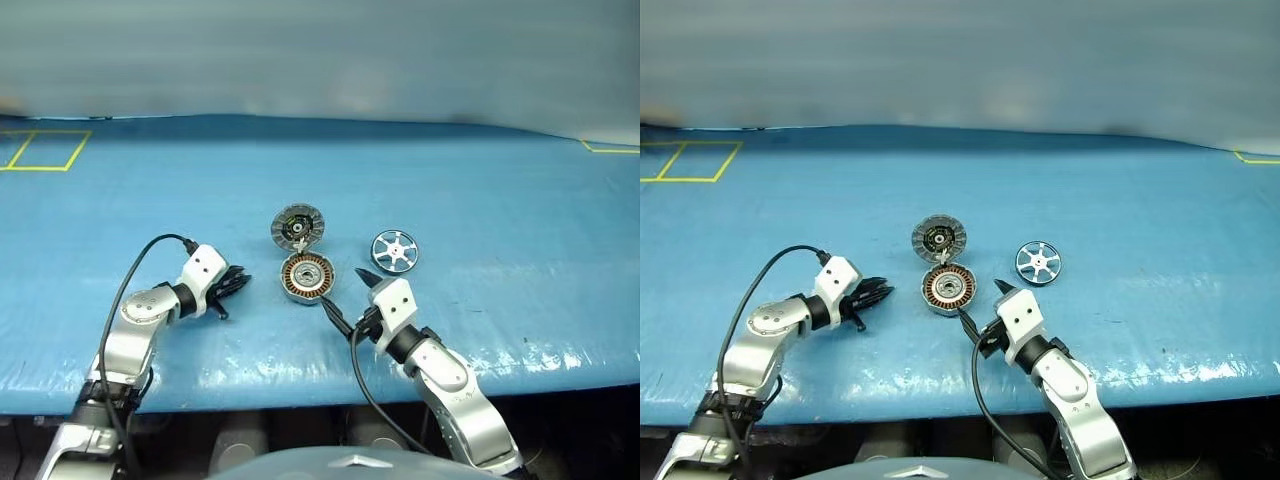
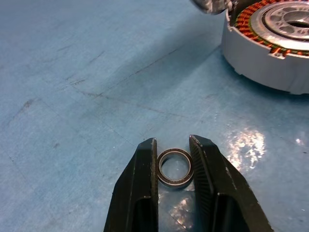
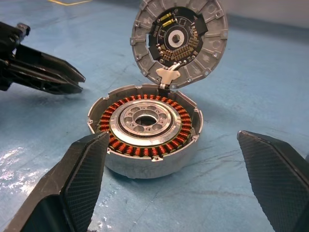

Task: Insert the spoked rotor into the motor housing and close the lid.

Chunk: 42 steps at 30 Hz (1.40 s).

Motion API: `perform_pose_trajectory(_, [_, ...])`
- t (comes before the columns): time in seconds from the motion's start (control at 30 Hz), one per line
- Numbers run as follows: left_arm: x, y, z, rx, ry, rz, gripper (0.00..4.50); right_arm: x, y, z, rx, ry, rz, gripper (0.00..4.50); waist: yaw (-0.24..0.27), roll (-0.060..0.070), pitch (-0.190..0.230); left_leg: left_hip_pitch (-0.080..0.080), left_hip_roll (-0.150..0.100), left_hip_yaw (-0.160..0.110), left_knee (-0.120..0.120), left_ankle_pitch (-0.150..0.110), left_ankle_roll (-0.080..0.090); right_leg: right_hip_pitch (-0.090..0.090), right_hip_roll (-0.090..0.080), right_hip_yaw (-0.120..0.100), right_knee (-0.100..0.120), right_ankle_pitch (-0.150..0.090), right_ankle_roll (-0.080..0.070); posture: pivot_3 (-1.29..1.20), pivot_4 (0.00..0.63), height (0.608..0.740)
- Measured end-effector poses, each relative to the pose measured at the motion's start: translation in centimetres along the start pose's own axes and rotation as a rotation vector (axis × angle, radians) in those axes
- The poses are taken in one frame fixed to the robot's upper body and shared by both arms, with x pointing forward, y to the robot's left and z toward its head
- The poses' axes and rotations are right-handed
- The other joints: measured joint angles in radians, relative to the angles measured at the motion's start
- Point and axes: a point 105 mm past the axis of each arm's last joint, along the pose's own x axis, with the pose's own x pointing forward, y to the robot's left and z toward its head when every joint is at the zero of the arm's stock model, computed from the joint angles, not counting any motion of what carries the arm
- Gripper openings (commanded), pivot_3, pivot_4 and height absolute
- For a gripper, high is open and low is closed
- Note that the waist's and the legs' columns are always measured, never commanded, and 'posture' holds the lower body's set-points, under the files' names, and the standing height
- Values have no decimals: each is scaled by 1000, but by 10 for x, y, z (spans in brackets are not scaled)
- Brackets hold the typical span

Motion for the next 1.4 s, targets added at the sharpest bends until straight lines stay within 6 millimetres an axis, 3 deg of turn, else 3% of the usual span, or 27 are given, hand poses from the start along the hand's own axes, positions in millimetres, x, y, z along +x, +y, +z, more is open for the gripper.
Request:
perform_pose_trajectory(0.13, [-12, -18, 30, 51, -56, -112, 656, -3, 1, -3, 6, 10, 12, 4500, 4, 2, 2, -1, -1, 0, -1, 0, 0, 0, -2, 0, -1, 0, 0, 0, 150, 740])
perform_pose_trajectory(0.27, [-18, -32, 42, 64, -61, -200, 656, -10, -1, -9, 7, 28, 2, 4500, 5, 2, 5, -1, -1, 0, -1, 0, 0, 0, -1, 0, -1, -1, 0, 0, 150, 740])
perform_pose_trajectory(0.47, [3, -47, 62, 75, -97, -268, 656, -11, -4, -11, -1, 29, -12, 4500, 9, 2, 6, -1, -3, 0, 0, 0, 0, 0, -1, 0, -1, -1, 0, 0, 150, 740])
perform_pose_trajectory(0.83, [54, -68, 50, 67, -38, -316, 656, -15, -6, -15, -30, 11, -21, 4500, 9, 2, 6, -2, -6, -1, 0, 0, 0, -1, 2, 0, -1, -1, 1, 0, 150, 740])
perform_pose_trajectory(1.1, [71, -62, 52, 107, -22, -264, 656, -14, -4, -13, -40, -1, -16, 4500, 10, 1, 6, -3, -6, -2, 0, 0, 0, 0, 2, 1, -1, 0, 1, 0, 150, 740])
perform_pose_trajectory(1.4, [76, -59, 50, 117, -15, -250, 656, -14, -4, -14, -48, 4, -20, 4500, 10, 1, 6, -3, -6, -2, 0, 0, 0, 0, 2, 1, -1, 0, 2, 0, 150, 740])
